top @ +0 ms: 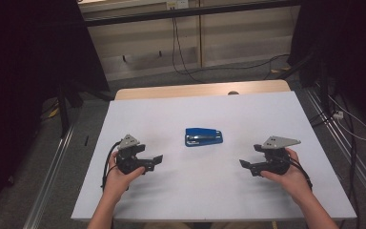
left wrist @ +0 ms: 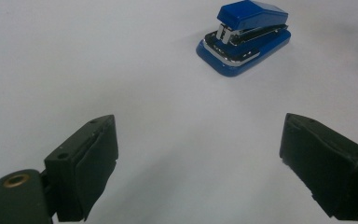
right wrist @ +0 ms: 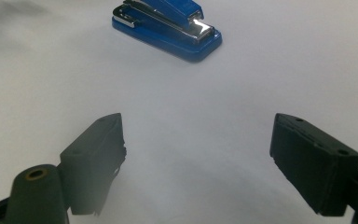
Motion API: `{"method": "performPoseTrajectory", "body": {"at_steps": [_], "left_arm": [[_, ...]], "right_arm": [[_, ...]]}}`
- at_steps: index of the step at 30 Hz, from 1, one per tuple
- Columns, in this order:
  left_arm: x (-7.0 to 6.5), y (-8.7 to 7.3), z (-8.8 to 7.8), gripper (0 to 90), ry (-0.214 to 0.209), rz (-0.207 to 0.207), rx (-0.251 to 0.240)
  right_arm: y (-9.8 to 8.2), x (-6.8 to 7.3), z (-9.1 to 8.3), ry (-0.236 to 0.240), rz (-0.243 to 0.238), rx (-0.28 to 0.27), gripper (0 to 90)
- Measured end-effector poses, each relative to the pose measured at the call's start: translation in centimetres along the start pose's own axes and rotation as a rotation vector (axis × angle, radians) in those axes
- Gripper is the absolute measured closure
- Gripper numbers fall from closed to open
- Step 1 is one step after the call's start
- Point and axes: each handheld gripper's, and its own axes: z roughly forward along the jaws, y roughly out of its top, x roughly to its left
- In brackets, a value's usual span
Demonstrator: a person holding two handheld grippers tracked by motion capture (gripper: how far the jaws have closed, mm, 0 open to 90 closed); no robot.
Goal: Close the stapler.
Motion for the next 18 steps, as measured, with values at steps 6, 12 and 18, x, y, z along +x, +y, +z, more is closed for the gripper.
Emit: {"method": "performPoseTrajectory", "body": {"at_steps": [6,12,18], "left_arm": [[0.4,-0.5,-0.7,11.3,0.009,-0.015,0.0],[0.5,-1.1,-1.4,11.3,0.009,-0.006,0.0],[0.6,-1.8,-2.2,11.3,0.017,-0.005,0.004]], "right_arm": [[-0.6,0.2,-0.7,-0.023,-0.016,0.006,17.9],[-1.1,0.3,-1.4,-0.011,-0.002,0.009,17.6],[-1.6,0.3,-2.1,-0.027,0.006,0.006,17.4]]}}
